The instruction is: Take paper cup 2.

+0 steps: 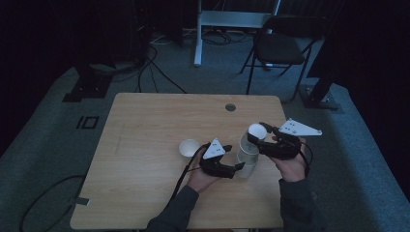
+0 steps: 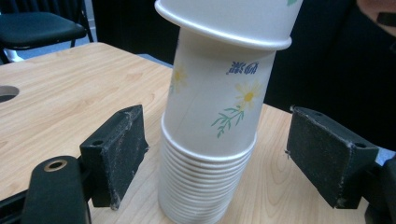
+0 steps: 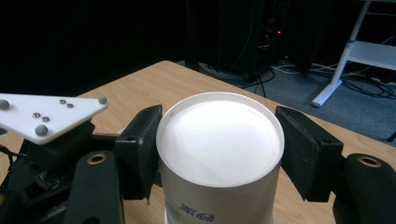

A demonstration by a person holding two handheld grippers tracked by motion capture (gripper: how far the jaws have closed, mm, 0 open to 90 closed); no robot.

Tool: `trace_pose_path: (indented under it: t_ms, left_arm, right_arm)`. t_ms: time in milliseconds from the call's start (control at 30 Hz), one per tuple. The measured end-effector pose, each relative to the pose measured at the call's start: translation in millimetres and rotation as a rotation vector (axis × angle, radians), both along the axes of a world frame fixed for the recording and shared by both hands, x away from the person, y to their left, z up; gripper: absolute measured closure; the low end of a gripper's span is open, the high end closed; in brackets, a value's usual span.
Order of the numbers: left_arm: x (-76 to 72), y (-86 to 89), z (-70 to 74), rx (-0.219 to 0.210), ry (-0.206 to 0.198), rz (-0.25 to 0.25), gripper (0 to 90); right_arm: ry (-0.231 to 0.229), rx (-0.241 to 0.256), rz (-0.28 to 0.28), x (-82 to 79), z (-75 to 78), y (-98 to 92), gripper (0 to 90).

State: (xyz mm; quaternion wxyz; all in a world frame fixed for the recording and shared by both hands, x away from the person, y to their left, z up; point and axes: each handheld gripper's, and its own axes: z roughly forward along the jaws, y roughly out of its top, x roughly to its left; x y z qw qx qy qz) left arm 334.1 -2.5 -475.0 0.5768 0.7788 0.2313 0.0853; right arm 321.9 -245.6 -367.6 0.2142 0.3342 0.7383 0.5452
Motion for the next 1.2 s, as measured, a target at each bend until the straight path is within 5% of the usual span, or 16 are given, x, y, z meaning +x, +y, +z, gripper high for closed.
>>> trace_pose_path:
  t_ms: [333, 800, 1200]
  left_arm:
    - [-3.5, 24.3, 2.3, -0.012, 0.025, 0.011, 23.3]
    - [-6.8, 34.1, 3.1, -0.008, 0.021, 0.013, 24.5]
    - [-15.0, 55.5, 6.4, -0.005, 0.004, 0.043, 25.0]
  right_arm:
    - [-0.009, -0.018, 0.012, 1.1, 1.7, 12.0, 34.8]
    - [-0.050, -0.008, -0.007, -2.3, 18.8, 5.7, 34.9]
    - [-0.083, -0.006, 0.057, -6.3, 30.8, 26.1, 35.2]
